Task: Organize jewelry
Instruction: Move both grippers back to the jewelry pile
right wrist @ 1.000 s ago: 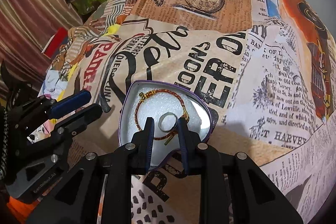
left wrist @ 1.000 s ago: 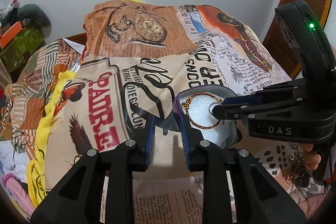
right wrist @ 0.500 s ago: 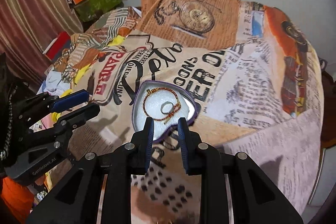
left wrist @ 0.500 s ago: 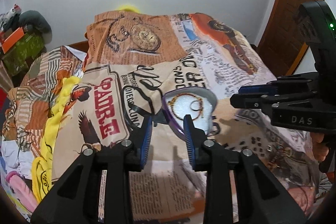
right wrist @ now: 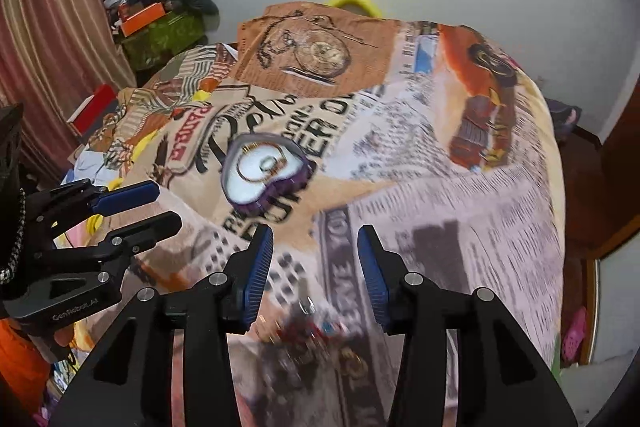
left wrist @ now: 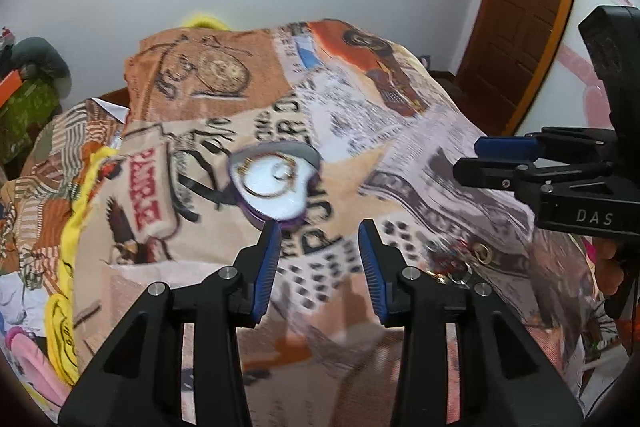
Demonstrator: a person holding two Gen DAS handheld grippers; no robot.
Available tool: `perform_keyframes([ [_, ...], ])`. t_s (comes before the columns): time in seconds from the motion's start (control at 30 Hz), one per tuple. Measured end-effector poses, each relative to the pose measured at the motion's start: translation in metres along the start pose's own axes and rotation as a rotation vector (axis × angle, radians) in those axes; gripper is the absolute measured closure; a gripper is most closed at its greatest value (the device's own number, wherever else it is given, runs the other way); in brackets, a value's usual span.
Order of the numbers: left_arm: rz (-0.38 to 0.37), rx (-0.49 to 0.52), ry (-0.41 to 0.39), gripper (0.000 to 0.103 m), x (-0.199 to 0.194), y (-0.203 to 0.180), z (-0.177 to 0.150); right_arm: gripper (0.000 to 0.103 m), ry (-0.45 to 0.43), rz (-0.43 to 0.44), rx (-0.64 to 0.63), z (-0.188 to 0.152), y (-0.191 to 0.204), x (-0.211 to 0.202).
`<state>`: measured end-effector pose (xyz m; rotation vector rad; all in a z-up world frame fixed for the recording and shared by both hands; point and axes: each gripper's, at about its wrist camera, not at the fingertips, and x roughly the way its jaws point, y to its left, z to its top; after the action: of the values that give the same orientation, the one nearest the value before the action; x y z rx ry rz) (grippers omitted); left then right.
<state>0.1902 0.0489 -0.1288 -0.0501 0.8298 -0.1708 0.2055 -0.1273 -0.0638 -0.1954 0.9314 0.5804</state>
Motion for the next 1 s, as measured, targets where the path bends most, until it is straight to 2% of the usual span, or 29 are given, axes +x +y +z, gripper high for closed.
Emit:
perform_keyframes([
  [0.3, -0.047, 0.021, 0.090, 0.064, 0.021, -0.030, -0.025, 0.063, 0.003, -0.091, -0.010, -0.041, -0.025, -0.013],
  [0.57, -0.085, 0.033, 0.162, 0.064, 0.039, -0.047, -0.039, 0.063, 0.038, -0.107, -0.022, -0.074, -0.032, -0.009],
  [0.83, -0.118, 0.091, 0.163, 0.063, 0.046, -0.065, -0.039, 0.063, 0.068, -0.075, -0.057, -0.094, -0.025, 0.001],
  [1.0, -0.089, 0.103, 0.140, 0.063, 0.055, -0.069, -0.039, 0.063, 0.060, -0.085, -0.085, -0.095, -0.022, 0.005],
])
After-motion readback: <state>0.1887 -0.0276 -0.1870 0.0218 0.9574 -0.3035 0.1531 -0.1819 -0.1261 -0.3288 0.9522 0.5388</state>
